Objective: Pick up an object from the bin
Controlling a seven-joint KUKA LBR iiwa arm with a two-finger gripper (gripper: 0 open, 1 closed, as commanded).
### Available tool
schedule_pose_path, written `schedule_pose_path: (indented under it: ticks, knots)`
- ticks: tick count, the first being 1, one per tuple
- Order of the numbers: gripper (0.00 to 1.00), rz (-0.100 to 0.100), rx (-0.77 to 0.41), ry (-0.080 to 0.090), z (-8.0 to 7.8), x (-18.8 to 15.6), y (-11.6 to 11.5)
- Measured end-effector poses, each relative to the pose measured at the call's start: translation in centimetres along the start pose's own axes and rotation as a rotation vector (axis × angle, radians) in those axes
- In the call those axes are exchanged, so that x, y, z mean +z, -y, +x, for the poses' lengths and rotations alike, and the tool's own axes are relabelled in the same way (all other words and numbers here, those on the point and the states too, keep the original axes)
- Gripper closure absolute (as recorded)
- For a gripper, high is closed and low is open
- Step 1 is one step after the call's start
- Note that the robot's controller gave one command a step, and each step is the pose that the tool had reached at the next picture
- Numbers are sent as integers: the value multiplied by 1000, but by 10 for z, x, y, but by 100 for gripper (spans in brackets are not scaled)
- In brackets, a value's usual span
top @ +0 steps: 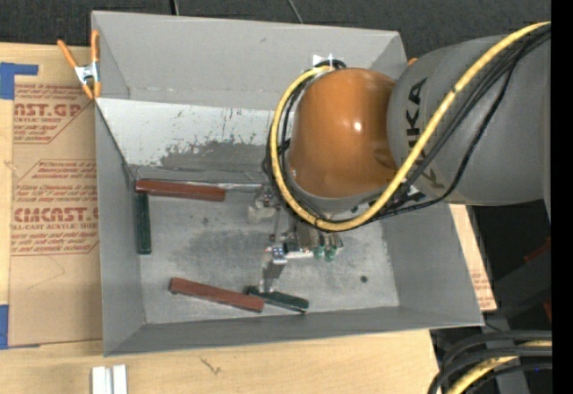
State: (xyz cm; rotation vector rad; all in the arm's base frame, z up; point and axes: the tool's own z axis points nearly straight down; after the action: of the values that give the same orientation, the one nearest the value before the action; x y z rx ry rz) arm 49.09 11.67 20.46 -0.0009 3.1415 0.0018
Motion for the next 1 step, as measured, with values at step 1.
schedule_pose_path:
  ticks: [1]
  knots:
    - [0,0,0,0,0,0,0]
